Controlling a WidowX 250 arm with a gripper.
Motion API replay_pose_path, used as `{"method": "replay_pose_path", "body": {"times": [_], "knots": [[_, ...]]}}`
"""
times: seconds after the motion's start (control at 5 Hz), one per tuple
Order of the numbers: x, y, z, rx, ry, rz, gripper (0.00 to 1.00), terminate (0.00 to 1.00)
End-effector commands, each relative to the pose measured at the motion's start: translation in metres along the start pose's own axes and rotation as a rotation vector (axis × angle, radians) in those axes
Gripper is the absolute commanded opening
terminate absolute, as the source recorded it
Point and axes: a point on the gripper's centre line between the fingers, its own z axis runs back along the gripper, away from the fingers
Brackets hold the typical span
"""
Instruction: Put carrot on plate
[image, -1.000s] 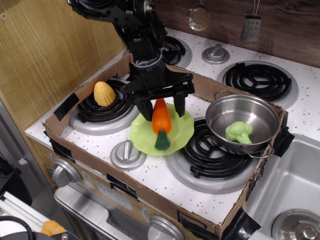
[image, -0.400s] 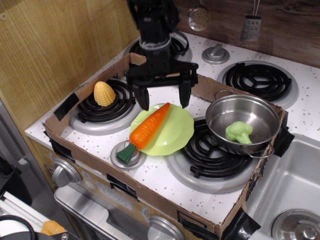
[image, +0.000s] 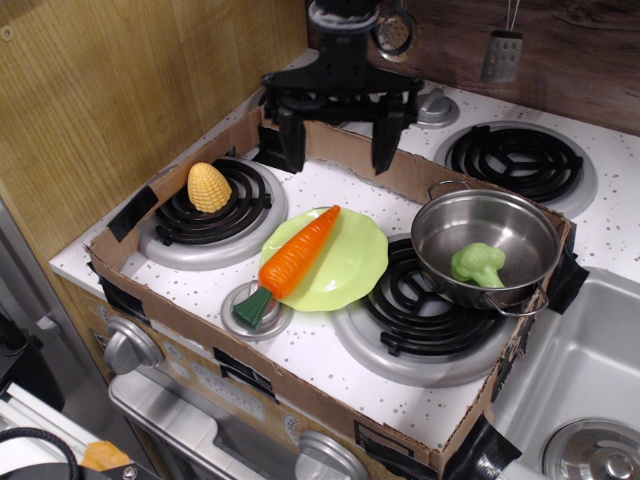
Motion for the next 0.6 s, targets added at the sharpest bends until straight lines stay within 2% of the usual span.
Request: {"method": "replay_pose_path", "body": {"times": [0.0, 0.2, 0.4], "knots": [[0.0103, -0.0072, 0.0332, -0.044, -0.067, 0.0, 1.0, 0.0], [0.0103, -0.0072, 0.0332, -0.044, -0.067, 0.0, 1.0, 0.0], [0.0103, -0.0072, 0.0332, -0.044, -0.067, 0.0, 1.0, 1.0]]}}
